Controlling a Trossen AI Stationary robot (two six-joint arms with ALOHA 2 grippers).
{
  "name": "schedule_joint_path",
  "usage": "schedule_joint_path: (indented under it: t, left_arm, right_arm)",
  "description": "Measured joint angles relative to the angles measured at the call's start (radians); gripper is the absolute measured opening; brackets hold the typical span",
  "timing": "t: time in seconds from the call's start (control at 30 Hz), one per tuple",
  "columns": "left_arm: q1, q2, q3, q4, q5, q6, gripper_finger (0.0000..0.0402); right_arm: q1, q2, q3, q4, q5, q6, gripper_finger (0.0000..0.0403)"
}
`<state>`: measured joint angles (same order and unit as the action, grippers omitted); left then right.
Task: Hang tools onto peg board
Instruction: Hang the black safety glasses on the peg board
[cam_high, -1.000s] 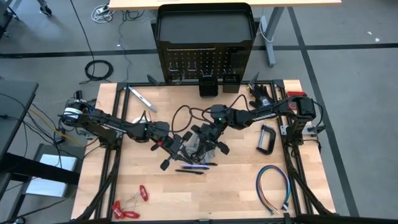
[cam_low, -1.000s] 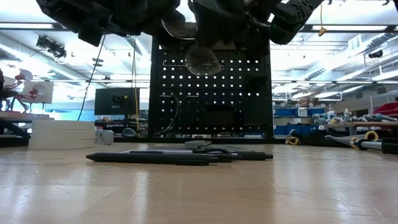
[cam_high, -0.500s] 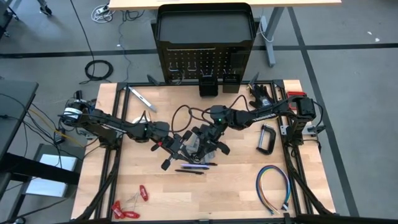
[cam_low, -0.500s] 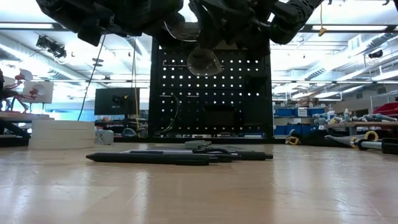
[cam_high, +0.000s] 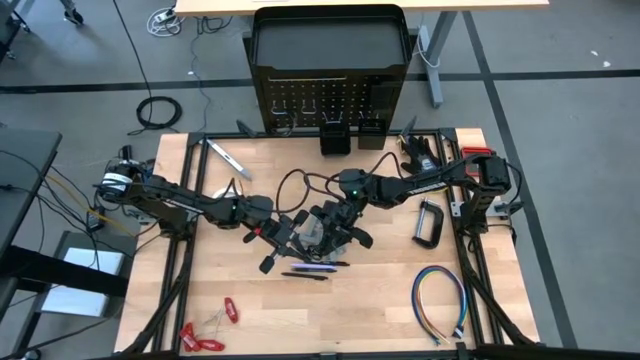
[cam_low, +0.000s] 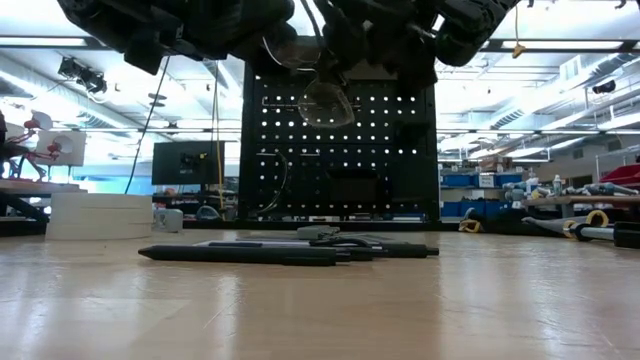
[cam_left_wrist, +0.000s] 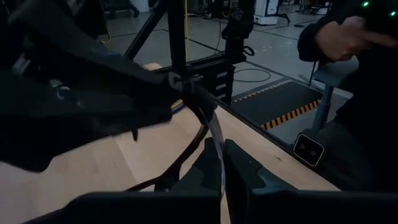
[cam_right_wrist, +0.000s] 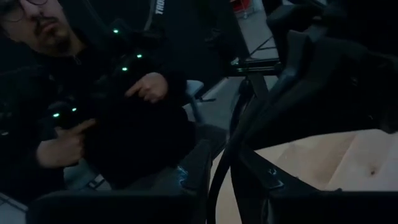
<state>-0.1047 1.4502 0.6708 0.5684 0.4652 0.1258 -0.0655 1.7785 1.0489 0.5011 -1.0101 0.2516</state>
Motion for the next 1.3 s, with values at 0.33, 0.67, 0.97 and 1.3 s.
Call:
schedule_joint_path:
  t: [0.33,0.67,0.97,1.3]
  left_arm:
    - [0.002,0.0,-0.002,0.006,-0.007,-0.003,0.0003]
    - [0.001,0.0,-0.002,0.012,-0.002,-0.002,0.0003]
    - [0.0,0.0,-0.001,0.015,-0.001,0.001,0.0003]
    - [0.001,0.0,-0.001,0.044,0.016,0.013,0.0003]
  right_arm:
    - [-0.002,-0.002,0.0,-0.083,0.157,-0.122,0.01]
    - [-0.022,-0.085,0.0,-0.271,0.186,-0.157,0.0122]
    - [-0.012,-0.099,0.0,-0.279,0.209,-0.153,0.0124]
    - [0.006,-0.08,0.0,-0.123,0.305,-0.177,0.0124]
